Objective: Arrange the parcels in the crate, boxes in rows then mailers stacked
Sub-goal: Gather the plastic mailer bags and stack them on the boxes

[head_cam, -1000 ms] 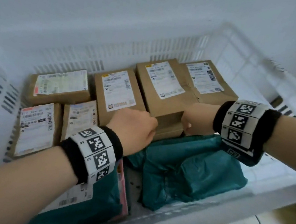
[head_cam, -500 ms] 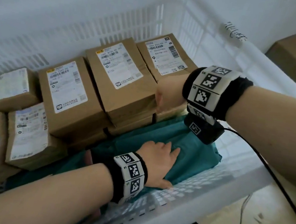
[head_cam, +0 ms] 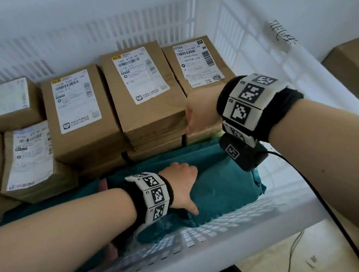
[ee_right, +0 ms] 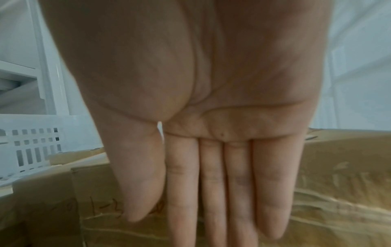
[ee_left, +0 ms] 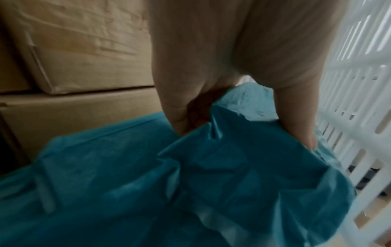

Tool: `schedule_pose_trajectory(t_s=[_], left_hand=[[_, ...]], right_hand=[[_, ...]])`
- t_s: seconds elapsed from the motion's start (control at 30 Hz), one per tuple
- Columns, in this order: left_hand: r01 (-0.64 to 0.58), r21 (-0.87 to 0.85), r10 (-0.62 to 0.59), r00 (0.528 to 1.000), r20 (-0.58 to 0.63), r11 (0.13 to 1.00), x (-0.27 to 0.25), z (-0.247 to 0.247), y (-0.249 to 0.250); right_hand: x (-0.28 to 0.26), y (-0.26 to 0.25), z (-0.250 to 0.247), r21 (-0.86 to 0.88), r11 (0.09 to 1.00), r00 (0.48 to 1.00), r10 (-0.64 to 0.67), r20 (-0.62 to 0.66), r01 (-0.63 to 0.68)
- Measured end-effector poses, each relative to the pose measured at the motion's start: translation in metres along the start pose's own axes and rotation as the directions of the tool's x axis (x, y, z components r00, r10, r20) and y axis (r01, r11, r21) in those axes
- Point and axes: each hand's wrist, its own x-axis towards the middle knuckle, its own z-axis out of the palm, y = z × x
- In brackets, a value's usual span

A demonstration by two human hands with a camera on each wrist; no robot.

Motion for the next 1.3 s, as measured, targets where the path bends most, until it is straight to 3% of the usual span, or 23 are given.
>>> schedule_pose_trajectory(t_s=[0.2,0.43,0.67,0.9,1.1,1.2,1.3], left_hand=[[-0.004,-0.128,0.006,1.0,0.017,0.992,-0.003,-0.005,-0.005],[-0.092,-0.225,0.111,0.991,0.073,0.97,-0.009,-0.008,0.005],[-0.115,-0.112,0.105,0.99,-0.094,0.987,-0.035,-0.039,-0.008],[-0.027,0.026,0.036,0.902,-0.429,0.999,-0.067,-0.086,-0.019],[-0.01,-0.084,-0.037,0.838,-0.545,0.996,-0.094,-0.113,-0.021],[0.009,-0.139,-0.089,0.809,-0.581,0.99,-0.105,-0.14,-0.029],[0.077,-0.081,-0.111,0.76,-0.64,0.994,-0.11,-0.16,-0.042]], right_hand=[[-0.002,-0.001,0.001,0.008,1.0,1.0,0.012,0.004,-0.012],[0.001,0.001,-0.002,0.017,1.0,0.999,0.008,0.047,-0.009],[-0.007,0.002,-0.013,0.02,1.0,0.998,-0.017,0.053,0.016],[-0.028,0.001,-0.034,-0.027,0.997,0.972,-0.074,-0.224,0.07],[-0.058,0.004,-0.045,0.071,0.996,0.919,-0.019,-0.394,0.051],[-0.065,0.002,-0.049,0.135,0.99,0.857,0.032,-0.514,0.043],[-0.062,-0.002,-0.049,0.205,0.975,0.764,0.071,-0.642,0.082]])
